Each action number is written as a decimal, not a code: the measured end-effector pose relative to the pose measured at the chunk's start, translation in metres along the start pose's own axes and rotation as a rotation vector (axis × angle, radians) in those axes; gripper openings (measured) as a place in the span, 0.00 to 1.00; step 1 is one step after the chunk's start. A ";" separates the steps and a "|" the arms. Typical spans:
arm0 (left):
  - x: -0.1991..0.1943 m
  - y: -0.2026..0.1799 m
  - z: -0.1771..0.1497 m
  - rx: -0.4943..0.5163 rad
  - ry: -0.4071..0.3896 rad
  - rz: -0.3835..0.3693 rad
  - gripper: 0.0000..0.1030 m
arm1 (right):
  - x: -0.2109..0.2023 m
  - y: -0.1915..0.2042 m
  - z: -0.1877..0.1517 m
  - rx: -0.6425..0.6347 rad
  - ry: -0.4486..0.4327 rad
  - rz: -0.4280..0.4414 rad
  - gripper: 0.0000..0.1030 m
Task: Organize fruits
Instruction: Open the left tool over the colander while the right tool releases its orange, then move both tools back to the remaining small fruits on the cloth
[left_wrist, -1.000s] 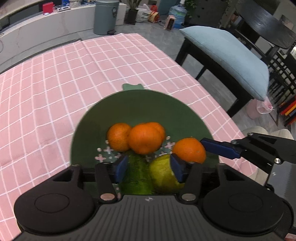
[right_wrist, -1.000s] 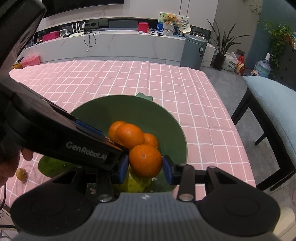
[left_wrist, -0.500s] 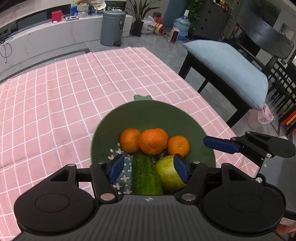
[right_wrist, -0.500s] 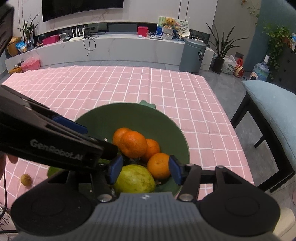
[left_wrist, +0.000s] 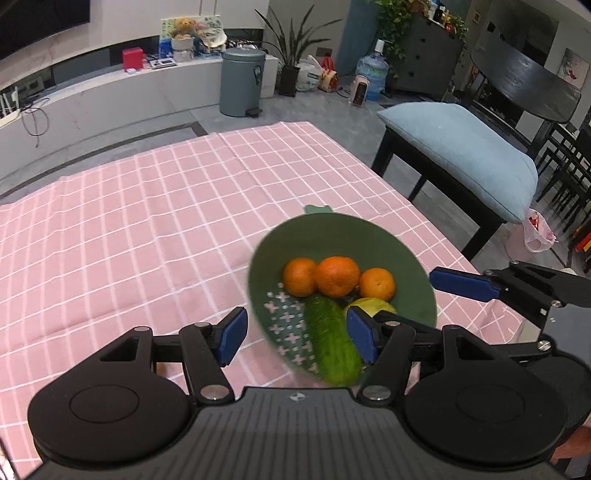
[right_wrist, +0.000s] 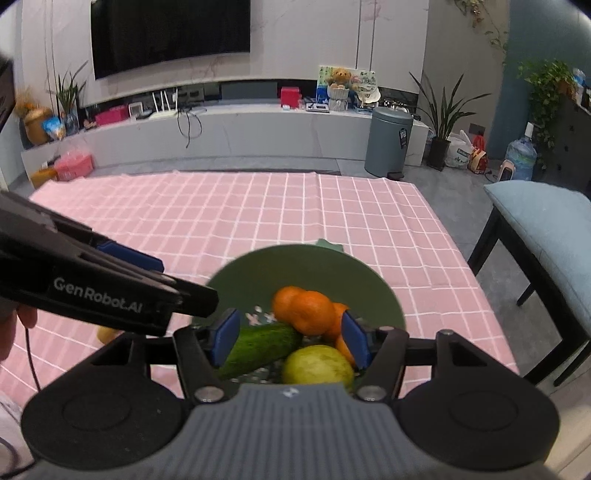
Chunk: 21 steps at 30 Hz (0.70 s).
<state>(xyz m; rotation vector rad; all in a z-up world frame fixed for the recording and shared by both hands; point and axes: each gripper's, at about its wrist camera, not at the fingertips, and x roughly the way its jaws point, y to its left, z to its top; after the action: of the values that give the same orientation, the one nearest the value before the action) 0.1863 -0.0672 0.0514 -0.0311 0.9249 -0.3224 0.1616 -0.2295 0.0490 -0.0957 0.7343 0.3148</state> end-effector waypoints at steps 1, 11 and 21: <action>-0.004 0.004 -0.003 -0.006 -0.005 0.004 0.70 | -0.003 0.002 -0.001 0.009 -0.006 0.006 0.60; -0.030 0.041 -0.033 -0.043 -0.013 0.076 0.70 | -0.015 0.041 -0.013 0.029 -0.015 0.089 0.61; -0.031 0.073 -0.064 -0.014 0.055 0.128 0.70 | -0.002 0.089 -0.031 -0.063 0.040 0.166 0.54</action>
<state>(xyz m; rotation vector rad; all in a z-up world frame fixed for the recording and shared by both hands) 0.1373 0.0179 0.0250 0.0239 0.9795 -0.1985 0.1119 -0.1514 0.0298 -0.1007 0.7737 0.4957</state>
